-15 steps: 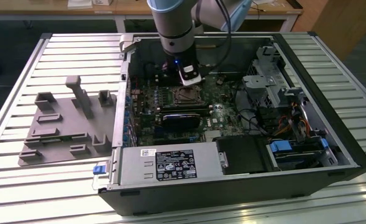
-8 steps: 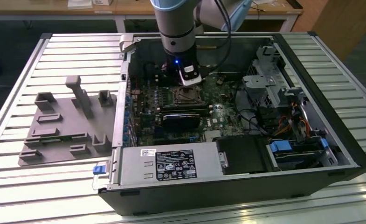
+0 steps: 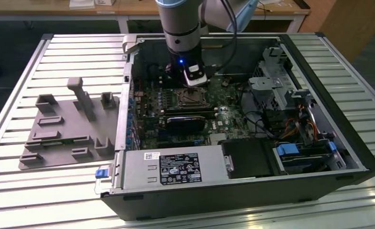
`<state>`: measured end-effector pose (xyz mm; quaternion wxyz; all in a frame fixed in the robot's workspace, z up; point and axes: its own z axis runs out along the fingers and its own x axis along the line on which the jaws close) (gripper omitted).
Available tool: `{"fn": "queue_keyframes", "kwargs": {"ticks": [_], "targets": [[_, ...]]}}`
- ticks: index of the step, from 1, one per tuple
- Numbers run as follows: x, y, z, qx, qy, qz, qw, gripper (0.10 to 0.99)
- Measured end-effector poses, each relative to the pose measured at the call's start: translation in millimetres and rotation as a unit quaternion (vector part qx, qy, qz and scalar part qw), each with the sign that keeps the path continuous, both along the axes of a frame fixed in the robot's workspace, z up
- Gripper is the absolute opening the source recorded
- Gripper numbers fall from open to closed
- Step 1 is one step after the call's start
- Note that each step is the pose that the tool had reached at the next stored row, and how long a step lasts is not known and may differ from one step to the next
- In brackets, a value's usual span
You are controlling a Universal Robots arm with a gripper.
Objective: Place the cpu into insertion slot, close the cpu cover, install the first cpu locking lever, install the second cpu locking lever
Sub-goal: 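Install the first cpu locking lever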
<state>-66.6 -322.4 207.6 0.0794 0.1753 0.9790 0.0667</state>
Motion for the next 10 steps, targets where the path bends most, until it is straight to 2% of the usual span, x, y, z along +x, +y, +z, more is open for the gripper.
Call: {"fn": "queue_keyframes", "kwargs": {"ticks": [5,10], "targets": [[0.2,-0.3,6.7,-0.0139,-0.0001,0.0,0.9999,0.106],[0.3,-3.7,8.6,-0.0401,0.0004,0.0,0.9992,0.106]]}}
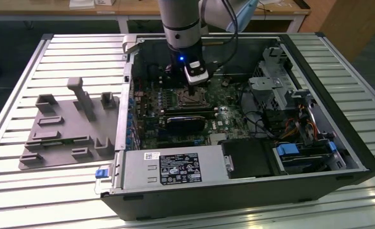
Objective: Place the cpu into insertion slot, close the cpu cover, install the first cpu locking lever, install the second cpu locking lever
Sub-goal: 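Install the first cpu locking lever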
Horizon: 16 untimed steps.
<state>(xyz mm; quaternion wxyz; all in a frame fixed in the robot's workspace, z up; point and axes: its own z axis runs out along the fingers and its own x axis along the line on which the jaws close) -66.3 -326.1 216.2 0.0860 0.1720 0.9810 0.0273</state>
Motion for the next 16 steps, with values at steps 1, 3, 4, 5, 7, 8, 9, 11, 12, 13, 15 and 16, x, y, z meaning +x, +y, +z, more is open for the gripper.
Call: {"fn": "queue_keyframes", "kwargs": {"ticks": [1,3,4,5,7,8,9,11,12,13,15,16], "targets": [[0.1,-0.7,0.1,-0.0045,0.0001,0.0,1.0,0.106],[0.3,-1.6,0.1,-0.0116,0.0005,0.0,0.9999,0.106],[0.5,-1.7,0.1,-0.0136,0.0004,0.0,0.9999,0.106],[0.5,-1.8,0.2,-0.0143,0.0004,0.001,0.9999,0.106],[0.7,-1.8,1.2,-0.0148,0.0005,0.003,0.9999,0.106],[0.8,-1.8,2.5,-0.0146,0.0004,0.004,0.9999,0.106],[0.8,-1.8,4.6,-0.0147,0.0004,0.005,0.9999,0.106],[0.8,-1.8,9.2,-0.0146,0.0004,0.007,0.9999,0.106],[0.9,-1.8,11.3,-0.0146,0.0003,0.007,0.9999,0.106],[0.9,-1.8,12.8,-0.0146,0.0003,0.008,0.9999,0.106],[0.9,-1.8,13.6,-0.0146,0.0003,0.009,0.9999,0.106],[1.0,-1.8,13.6,-0.0146,0.0003,0.009,0.9999,0.106]]}}
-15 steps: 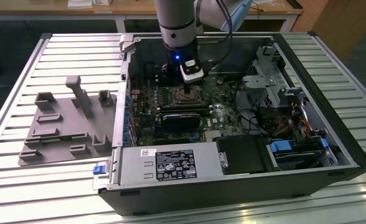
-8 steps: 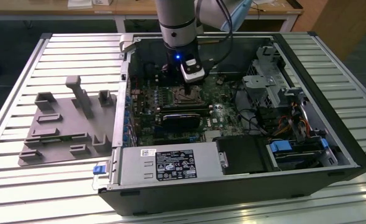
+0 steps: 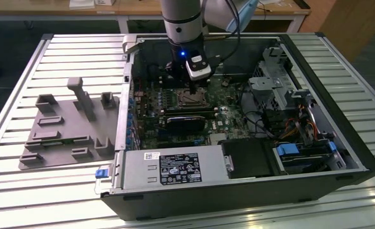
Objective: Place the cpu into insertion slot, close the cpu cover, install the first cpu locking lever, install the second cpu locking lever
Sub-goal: 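Install the first cpu locking lever, then install the second cpu locking lever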
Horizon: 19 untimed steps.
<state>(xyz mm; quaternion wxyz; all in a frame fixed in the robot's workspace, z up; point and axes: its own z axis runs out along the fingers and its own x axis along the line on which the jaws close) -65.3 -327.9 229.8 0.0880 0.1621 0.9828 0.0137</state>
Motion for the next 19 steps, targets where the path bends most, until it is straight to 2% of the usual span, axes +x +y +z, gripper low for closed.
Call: {"fn": "queue_keyframes", "kwargs": {"ticks": [8,19], "targets": [[0.0,0.0,0.0,0.0,0.0014,0.003,1.0,0.106],[-0.7,-0.1,1.3,-0.0001,0.0014,0.004,1.0,0.106]]}}
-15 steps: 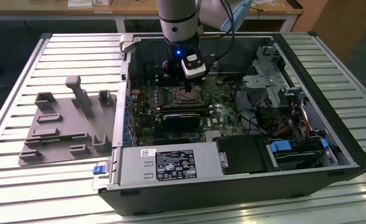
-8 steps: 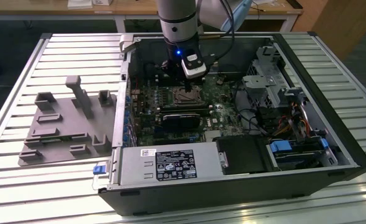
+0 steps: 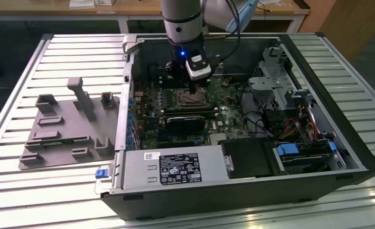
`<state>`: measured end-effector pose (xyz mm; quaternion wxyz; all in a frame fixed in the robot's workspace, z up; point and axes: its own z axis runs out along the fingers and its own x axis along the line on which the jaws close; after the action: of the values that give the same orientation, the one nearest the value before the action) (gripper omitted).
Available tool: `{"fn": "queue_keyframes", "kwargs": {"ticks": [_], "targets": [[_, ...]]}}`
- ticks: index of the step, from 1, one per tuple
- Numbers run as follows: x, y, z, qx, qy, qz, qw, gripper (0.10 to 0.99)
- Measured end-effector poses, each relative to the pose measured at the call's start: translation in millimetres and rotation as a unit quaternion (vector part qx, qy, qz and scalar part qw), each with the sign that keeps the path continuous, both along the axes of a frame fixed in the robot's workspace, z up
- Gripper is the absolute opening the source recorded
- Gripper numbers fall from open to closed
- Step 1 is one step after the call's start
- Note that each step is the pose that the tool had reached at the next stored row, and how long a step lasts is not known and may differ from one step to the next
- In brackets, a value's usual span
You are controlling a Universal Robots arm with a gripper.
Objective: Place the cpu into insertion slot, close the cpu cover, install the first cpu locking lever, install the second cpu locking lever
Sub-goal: 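Install the second cpu locking lever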
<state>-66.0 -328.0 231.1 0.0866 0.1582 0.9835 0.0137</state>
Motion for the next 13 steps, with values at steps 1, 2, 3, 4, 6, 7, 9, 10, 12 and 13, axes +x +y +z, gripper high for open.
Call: {"fn": "queue_keyframes", "kwargs": {"ticks": [1,2,3,4,6,7,9,10,12,13], "targets": [[0.0,0.0,1.4,0.0,0.0,0.0,1.0,0.106],[0.0,0.0,3.0,0.0,0.0,0.0,1.0,0.106],[0.0,-0.1,4.4,0.0,0.0,0.0,1.0,0.106],[-0.1,-0.2,5.6,0.0,0.0,0.0,1.0,0.106],[0.0,-0.8,6.8,-0.0001,-0.0001,0.0,1.0,0.106],[0.0,-1.4,7.0,-0.0004,-0.0001,0.0,1.0,0.106],[0.0,-3.3,7.2,-0.0008,0.0,0.0,1.0,0.106],[0.0,-4.7,7.2,-0.0009,0.0,0.0,1.0,0.106],[0.0,-7.7,7.2,-0.001,0.0,0.0,1.0,0.106],[0.0,-9.4,7.2,-0.001,0.0,0.0,1.0,0.106]]}}
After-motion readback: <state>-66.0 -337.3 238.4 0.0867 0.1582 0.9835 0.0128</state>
